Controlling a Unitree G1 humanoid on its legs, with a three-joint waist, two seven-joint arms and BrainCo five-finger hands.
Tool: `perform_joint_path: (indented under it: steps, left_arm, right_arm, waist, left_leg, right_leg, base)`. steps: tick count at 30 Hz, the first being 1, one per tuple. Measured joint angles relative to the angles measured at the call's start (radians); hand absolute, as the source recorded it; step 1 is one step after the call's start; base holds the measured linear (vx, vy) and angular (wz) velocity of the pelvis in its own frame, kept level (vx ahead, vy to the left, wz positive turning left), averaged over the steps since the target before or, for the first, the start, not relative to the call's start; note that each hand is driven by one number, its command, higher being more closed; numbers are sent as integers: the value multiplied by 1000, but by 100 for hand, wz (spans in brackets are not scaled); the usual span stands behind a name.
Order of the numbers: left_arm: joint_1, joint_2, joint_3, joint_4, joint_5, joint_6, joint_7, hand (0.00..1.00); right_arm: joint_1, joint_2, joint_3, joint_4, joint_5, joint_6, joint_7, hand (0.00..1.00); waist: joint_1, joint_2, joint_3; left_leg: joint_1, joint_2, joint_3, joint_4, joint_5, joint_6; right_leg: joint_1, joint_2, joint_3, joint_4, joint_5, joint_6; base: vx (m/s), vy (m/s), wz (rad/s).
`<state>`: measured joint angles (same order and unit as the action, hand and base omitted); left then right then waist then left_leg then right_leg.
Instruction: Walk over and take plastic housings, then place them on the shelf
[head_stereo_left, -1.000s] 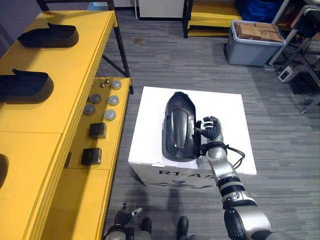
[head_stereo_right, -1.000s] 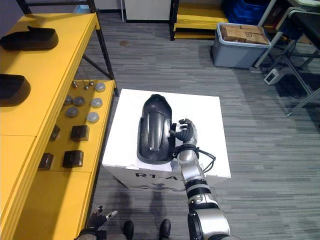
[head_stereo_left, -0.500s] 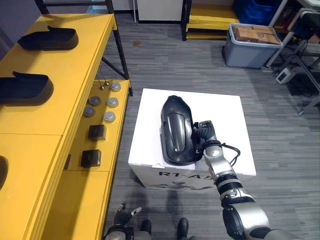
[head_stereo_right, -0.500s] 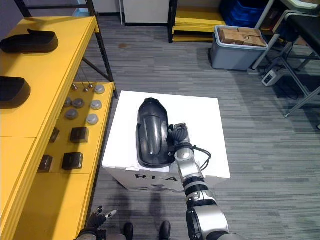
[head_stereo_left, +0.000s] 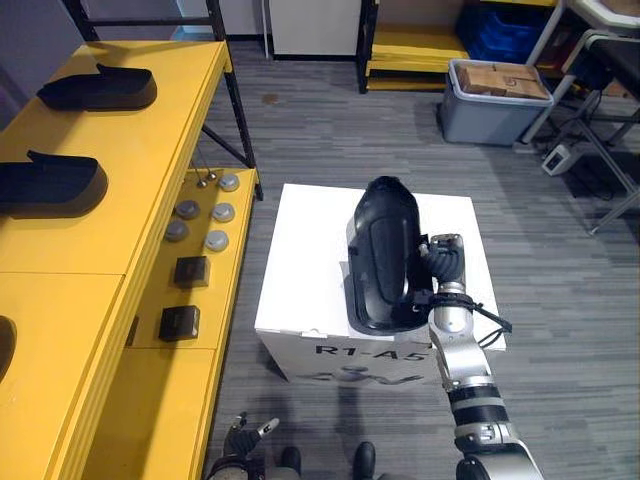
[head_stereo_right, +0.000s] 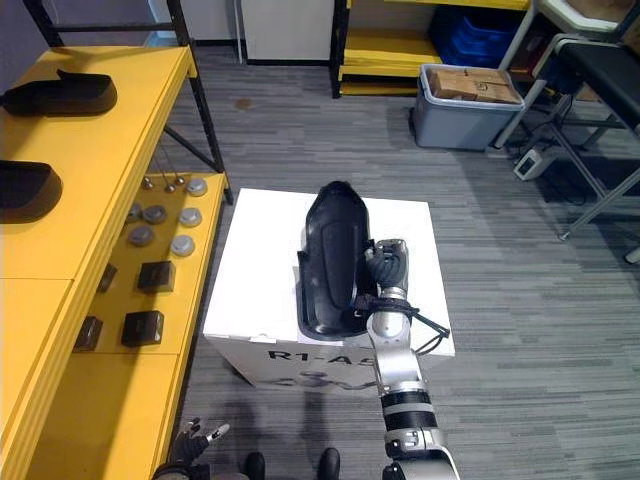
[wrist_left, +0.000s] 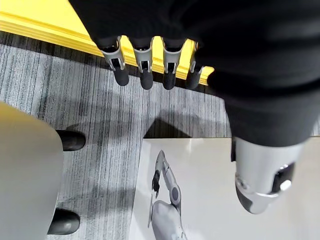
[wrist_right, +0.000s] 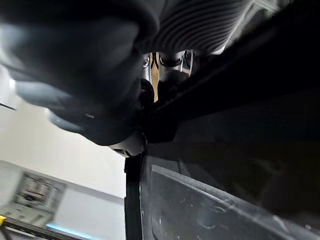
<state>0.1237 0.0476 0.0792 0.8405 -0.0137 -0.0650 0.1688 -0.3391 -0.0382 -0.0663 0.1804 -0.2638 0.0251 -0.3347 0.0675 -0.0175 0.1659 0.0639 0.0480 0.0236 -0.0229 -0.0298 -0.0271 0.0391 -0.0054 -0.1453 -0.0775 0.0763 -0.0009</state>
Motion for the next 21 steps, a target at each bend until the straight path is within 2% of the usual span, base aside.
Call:
perform_joint_path:
  steps: [7,11,15,21]
  left_arm:
    - [54,0,89,-97,-1,-2,31,0]
    - [112,-16,173,-357,0,-9,69,0]
    - [139,-36,209,-668,-1,-51,99,0]
    - [116,-52,188,-1019,-2,-103,114,0]
  right_arm:
    - [67,-7,-11,-142,-40,-55,-38,100]
    - [90,-8,-11,-243,-63,-82,-53,100]
    - [104,-8,-11,-324,-87,-122,-58,100]
    - [104,-8,3,-375,-108,-140,-57,100]
  waist:
    - [2,-3,-23]
    - [7,-4,-29]
    - [10,-5,-46]
    - [8,-5,-58]
  left_leg:
    - [-4,3,-7,12,0,0]
    - [-6,2,-11,12,-1,0]
    - [-5,0,-18,11,-1,0]
    - [11,-4,-27,13,0,1]
  right_leg:
    - [0,-1,-2,5,-3,-2]
    - [0,-2,-6,5,-3,-3]
    - [8,-5,-15,-3,-3,-3]
    - [31,-8,-28,-7,-4,-1]
  base:
    - [-2,0,0]
    - [-3,5,2]
    - [19,10,6]
    - [20,8,6]
